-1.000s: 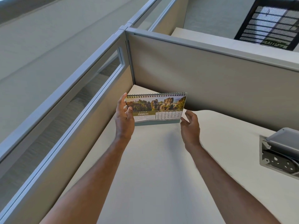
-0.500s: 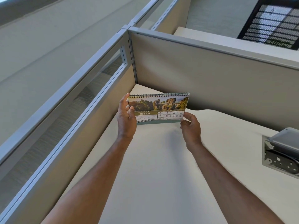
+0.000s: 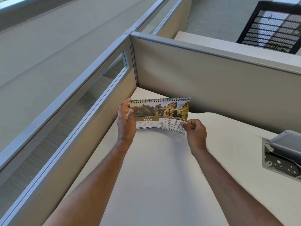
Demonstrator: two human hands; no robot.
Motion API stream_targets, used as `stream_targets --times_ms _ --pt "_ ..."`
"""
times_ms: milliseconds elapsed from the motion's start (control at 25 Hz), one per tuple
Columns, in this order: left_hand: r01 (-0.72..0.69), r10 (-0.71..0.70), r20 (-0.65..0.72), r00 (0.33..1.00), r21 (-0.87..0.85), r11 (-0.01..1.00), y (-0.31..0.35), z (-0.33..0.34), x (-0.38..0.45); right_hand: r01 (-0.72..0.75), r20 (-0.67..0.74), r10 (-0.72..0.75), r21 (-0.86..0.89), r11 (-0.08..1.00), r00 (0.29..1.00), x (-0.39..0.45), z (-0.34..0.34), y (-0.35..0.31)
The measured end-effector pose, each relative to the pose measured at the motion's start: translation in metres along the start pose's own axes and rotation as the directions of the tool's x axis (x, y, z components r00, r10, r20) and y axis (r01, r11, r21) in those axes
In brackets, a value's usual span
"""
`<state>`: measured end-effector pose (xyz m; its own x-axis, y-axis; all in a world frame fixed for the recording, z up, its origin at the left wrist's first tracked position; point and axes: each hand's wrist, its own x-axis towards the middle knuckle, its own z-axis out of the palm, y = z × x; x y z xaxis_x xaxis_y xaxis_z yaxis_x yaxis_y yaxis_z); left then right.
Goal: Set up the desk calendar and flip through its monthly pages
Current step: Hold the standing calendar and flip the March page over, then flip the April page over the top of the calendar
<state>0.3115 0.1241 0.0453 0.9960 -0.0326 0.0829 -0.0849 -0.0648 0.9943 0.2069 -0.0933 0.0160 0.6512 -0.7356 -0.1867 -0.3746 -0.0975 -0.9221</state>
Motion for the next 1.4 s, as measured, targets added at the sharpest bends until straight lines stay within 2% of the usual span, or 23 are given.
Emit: stream_targets --times_ms 320,440,520,560,640,720,800,920,1160,1280,1400 --pt "0.003 -0.004 0.018 1.0 0.02 1.0 0.01 -0.004 -0.002 0.123 0.059 -0.115 -0.155 0.98 0.992 -0.014 -0.02 -0.012" --pt "0.026 -0.025 0.054 0.998 -0.015 1.0 0.008 -0.008 0.003 0.175 0.033 -0.172 -0.232 0.957 0.984 -0.019 -0.027 -0.019" --pt "0.054 -0.05 0.082 0.995 -0.046 0.997 0.009 -0.01 0.004 0.172 0.016 -0.173 -0.223 0.96 0.985 -0.023 -0.03 -0.029" --pt "0.069 -0.064 0.087 0.994 -0.057 0.996 0.009 -0.011 0.005 0.138 0.014 -0.137 -0.152 0.979 0.99 -0.025 -0.031 -0.037" --pt "0.099 -0.091 0.088 0.992 -0.094 0.991 0.011 -0.012 0.006 0.022 0.048 -0.029 0.135 0.991 0.998 -0.022 -0.03 -0.055" --pt "0.138 -0.129 0.069 0.989 -0.144 0.98 0.013 -0.014 0.008 -0.04 0.092 0.006 0.373 0.927 0.996 -0.017 -0.03 -0.079" --pt "0.176 -0.169 0.053 0.984 -0.189 0.966 0.016 -0.017 0.011 -0.064 0.133 -0.002 0.486 0.872 0.991 -0.008 -0.03 -0.1" --pt "0.165 -0.161 0.041 0.986 -0.121 0.979 0.015 -0.018 0.014 -0.107 0.17 0.015 0.543 0.833 0.985 0.012 -0.025 -0.122" --pt "0.098 -0.095 -0.043 0.995 0.057 0.994 0.014 -0.009 0.019 -0.09 0.206 -0.002 0.439 0.894 0.979 0.038 -0.013 -0.122" --pt "0.08 -0.07 -0.104 0.992 0.089 0.993 0.013 -0.002 0.022 -0.03 0.177 -0.028 0.312 0.95 0.984 0.044 -0.009 -0.108" --pt "0.091 -0.077 -0.132 0.988 0.101 0.991 0.01 0.0 0.026 0.054 0.206 -0.085 0.154 0.987 0.975 0.05 -0.003 -0.081"
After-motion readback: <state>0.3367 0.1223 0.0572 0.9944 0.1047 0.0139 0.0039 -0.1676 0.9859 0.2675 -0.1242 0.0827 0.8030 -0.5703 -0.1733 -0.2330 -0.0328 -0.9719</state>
